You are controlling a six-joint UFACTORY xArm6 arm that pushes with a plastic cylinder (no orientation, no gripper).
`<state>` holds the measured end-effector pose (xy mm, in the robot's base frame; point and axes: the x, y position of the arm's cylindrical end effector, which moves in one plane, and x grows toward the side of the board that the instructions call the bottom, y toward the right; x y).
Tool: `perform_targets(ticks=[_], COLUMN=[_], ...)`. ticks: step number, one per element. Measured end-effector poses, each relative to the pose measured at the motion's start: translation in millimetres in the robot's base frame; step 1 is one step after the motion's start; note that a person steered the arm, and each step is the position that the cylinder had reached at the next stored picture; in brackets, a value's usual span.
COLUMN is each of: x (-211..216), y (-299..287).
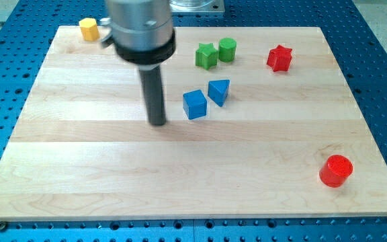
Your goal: Place the blue cube vertically below the red star
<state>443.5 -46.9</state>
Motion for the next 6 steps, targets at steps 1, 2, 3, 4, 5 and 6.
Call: perform_targets(ticks=[1, 2, 3, 4, 5, 6], x=[-13.8, -28.2, -22.5, 23.2, -40.8, -39.3], y=[68.4, 142.3, 206.7, 206.8, 201.2, 240.2])
